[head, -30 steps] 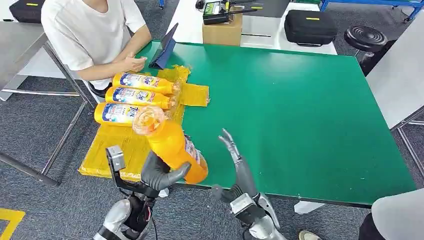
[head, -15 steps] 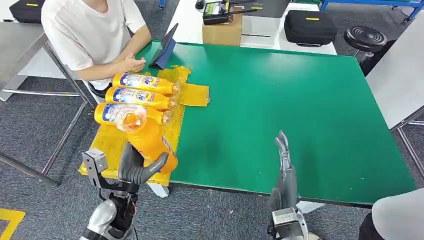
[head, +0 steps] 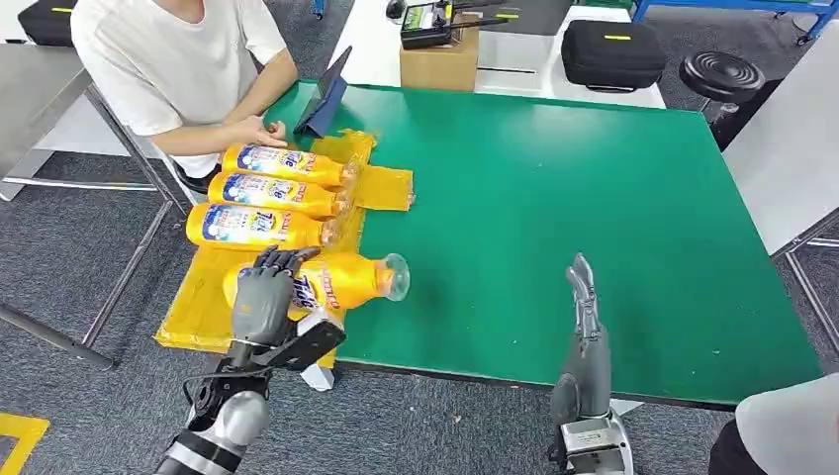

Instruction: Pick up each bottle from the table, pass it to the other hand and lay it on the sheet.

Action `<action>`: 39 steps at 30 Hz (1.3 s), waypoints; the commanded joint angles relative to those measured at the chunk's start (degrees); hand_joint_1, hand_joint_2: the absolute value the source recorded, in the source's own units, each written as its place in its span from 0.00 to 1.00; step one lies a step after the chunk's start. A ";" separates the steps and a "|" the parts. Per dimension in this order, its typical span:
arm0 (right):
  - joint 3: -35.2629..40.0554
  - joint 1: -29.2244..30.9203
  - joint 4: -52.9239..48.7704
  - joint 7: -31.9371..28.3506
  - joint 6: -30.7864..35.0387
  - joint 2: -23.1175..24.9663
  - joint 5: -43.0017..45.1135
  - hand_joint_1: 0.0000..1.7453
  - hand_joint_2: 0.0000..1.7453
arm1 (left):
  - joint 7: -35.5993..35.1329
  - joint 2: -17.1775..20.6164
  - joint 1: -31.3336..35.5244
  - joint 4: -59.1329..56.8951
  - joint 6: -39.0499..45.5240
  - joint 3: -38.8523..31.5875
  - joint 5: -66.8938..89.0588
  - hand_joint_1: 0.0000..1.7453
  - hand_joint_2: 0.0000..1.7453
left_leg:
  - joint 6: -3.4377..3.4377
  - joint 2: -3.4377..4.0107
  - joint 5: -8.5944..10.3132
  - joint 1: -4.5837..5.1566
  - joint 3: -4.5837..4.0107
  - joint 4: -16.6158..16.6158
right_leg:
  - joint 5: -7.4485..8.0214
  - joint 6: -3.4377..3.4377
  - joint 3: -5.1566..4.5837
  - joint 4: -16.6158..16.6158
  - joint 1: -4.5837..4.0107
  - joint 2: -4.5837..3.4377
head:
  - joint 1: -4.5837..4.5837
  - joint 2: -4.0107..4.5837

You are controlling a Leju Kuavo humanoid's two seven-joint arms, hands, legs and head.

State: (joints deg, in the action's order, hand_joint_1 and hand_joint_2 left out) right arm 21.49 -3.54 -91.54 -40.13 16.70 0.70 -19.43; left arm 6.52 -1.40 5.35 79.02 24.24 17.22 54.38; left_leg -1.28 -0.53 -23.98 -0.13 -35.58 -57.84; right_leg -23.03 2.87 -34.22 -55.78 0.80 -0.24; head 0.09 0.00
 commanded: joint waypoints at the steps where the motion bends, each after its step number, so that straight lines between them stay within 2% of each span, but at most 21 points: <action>1: -0.61 3.57 2.96 0.13 -3.18 1.19 0.90 0.00 0.00 | -4.23 0.81 11.57 -18.56 -3.35 0.15 4.30 1.00 1.00 | 0.08 -0.05 -0.05 -0.02 0.27 0.05 | -0.09 -0.13 0.28 0.03 -0.04 0.11 | 0.00 0.00; 11: -0.92 4.05 3.80 0.13 -4.51 1.53 1.18 0.00 0.00 | -4.72 0.42 13.66 -21.96 -4.60 -1.00 4.13 1.00 1.00 | 0.05 -0.03 -0.04 -0.02 0.19 0.06 | -0.06 -0.09 0.21 0.03 -0.03 0.04 | 0.00 0.00; 18: -1.29 6.72 7.80 0.13 -6.89 3.00 2.26 0.00 0.00 | -5.69 0.01 21.91 -37.12 -7.93 -4.56 1.45 1.00 1.00 | 0.06 -0.01 0.01 -0.04 0.12 0.04 | 0.00 -0.09 0.14 0.03 -0.05 0.01 | 0.00 0.00; 27: -1.89 7.39 9.62 0.13 -7.23 3.33 2.77 0.00 0.00 | -7.09 0.72 23.94 -41.43 -8.92 -3.62 3.30 1.00 1.00 | 0.07 0.08 -0.05 -0.03 0.38 0.07 | -0.09 -0.12 0.40 0.03 -0.04 -0.07 | 0.00 0.00; 29: -2.57 7.83 10.46 0.13 -7.36 3.64 3.26 0.00 0.00 | -8.23 0.95 24.77 -42.18 -9.21 -2.86 4.67 1.00 1.00 | 0.05 0.02 0.04 -0.02 0.17 0.05 | -0.01 -0.07 0.21 0.01 -0.02 -0.03 | 0.00 0.00; 30: -2.74 7.99 10.73 0.13 -7.44 3.68 3.48 0.00 0.00 | -8.22 0.89 25.03 -42.36 -9.40 -2.85 4.66 0.93 1.00 | 0.09 0.04 -0.02 -0.04 0.33 0.06 | -0.07 -0.13 0.37 0.02 -0.05 -0.03 | -0.02 0.00; 31: -2.83 8.17 10.97 0.13 -7.45 3.70 3.53 0.00 0.00 | -8.24 0.85 25.20 -42.66 -9.73 -2.77 4.69 0.79 1.00 | 0.07 0.01 0.02 -0.03 0.23 0.05 | -0.03 -0.10 0.27 0.01 -0.04 -0.02 | 0.02 0.00; 32: -2.92 8.34 11.27 0.13 -7.60 3.79 3.70 0.00 0.00 | -8.22 0.87 25.50 -43.20 -10.53 -2.49 4.85 0.21 1.00 | 0.06 0.01 0.03 -0.03 0.19 0.05 | -0.02 -0.09 0.23 0.01 -0.04 -0.02 | -0.02 0.00; 34: -3.02 8.40 11.74 0.13 -7.72 3.87 3.87 0.00 0.00 | -7.88 0.96 25.52 -43.86 -12.49 -2.30 4.46 0.04 1.00 | 0.08 0.07 0.00 -0.04 0.28 0.04 | -0.04 -0.12 0.29 -0.01 -0.05 -0.06 | 0.00 0.00; 36: -3.12 8.50 12.08 0.13 -7.80 3.90 4.20 0.00 0.00 | -7.03 1.24 25.27 -44.22 -15.10 -1.95 3.87 0.00 1.00 | 0.07 0.07 0.01 -0.03 0.28 0.06 | -0.03 -0.11 0.30 0.03 -0.04 -0.06 | 0.00 0.00; 39: -3.13 8.84 12.72 0.13 -7.96 3.93 4.89 0.00 0.00 | -5.68 1.95 24.93 -44.18 -18.91 -1.20 2.93 0.00 1.00 | 0.06 0.08 -0.01 -0.03 0.28 0.06 | -0.04 -0.09 0.28 0.02 -0.04 -0.07 | 0.02 0.00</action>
State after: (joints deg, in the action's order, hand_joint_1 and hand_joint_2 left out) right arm 19.82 2.36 -85.04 -40.11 9.09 4.15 -15.71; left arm -0.94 -1.20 28.11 41.42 11.36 13.77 58.71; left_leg -1.28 -0.58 -23.90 -0.14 -35.55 -57.84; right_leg -23.02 2.87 -34.15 -55.82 0.79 -0.23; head 0.11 0.00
